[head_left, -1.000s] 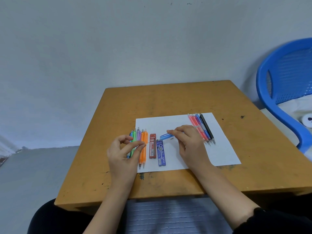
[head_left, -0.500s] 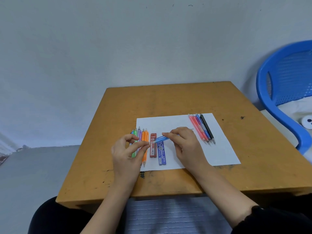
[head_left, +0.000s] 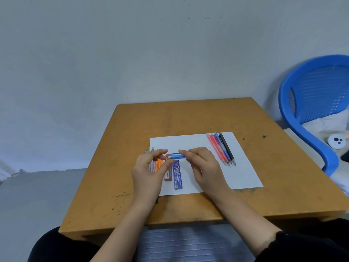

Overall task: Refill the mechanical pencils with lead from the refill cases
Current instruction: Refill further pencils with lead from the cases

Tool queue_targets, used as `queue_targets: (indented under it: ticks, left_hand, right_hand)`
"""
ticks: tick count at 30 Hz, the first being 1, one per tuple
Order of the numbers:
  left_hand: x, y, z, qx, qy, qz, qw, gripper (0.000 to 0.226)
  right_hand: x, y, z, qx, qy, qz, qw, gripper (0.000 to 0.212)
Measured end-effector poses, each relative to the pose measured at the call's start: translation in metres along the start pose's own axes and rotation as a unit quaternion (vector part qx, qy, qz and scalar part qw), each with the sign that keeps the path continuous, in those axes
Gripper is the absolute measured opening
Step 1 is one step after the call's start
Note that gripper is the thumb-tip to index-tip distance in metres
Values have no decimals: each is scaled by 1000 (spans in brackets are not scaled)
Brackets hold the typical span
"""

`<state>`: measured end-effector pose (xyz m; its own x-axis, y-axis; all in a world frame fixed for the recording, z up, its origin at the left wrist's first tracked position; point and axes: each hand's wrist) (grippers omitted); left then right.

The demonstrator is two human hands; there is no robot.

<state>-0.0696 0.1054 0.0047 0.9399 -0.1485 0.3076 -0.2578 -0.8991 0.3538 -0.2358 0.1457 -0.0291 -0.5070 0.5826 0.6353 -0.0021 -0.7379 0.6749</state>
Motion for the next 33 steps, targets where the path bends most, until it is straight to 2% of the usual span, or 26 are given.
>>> queue_targets:
  ticks: [4, 8, 12, 19, 22, 28, 31, 33]
  left_hand:
    - [-3, 3, -10, 44, -98, 25, 994, 25]
    - [-6, 4, -18, 54, -138, 43, 988, 22]
    - [-8, 2, -22, 83, -179, 32, 980, 12]
    - [-5, 2, -36, 85, -240, 16, 967, 13]
    - [0, 5, -40, 79, -270, -2, 960, 15]
    - [14, 11, -40, 15, -228, -64, 971, 21]
    - [20, 16, -28, -85, -106, -51, 989, 17]
    - [22, 19, -16, -152, -22, -37, 988, 22]
  right_hand:
    - [3, 0, 0, 14, 30, -14, 999, 37]
    - [5, 1, 5, 20, 45, -25, 998, 44]
    - [6, 1, 7, 19, 54, -25, 998, 43]
    - [4, 2, 5, -18, 68, -43, 997, 31]
    - [6, 3, 6, -43, 71, -39, 996, 33]
    - [8, 4, 1, -116, 57, -42, 991, 30]
    - [9, 6, -1, -138, 47, -44, 988, 30]
    - [9, 6, -2, -162, 34, -28, 986, 30]
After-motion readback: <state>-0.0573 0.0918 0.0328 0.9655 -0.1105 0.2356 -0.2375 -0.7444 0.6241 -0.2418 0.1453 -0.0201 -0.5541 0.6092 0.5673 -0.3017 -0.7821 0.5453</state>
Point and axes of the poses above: each hand's wrist, its own y-axis towards the middle knuckle, its own x-axis out of the back of the hand, z = x × y, and after that the axes turned 7 degrees about z, right-handed
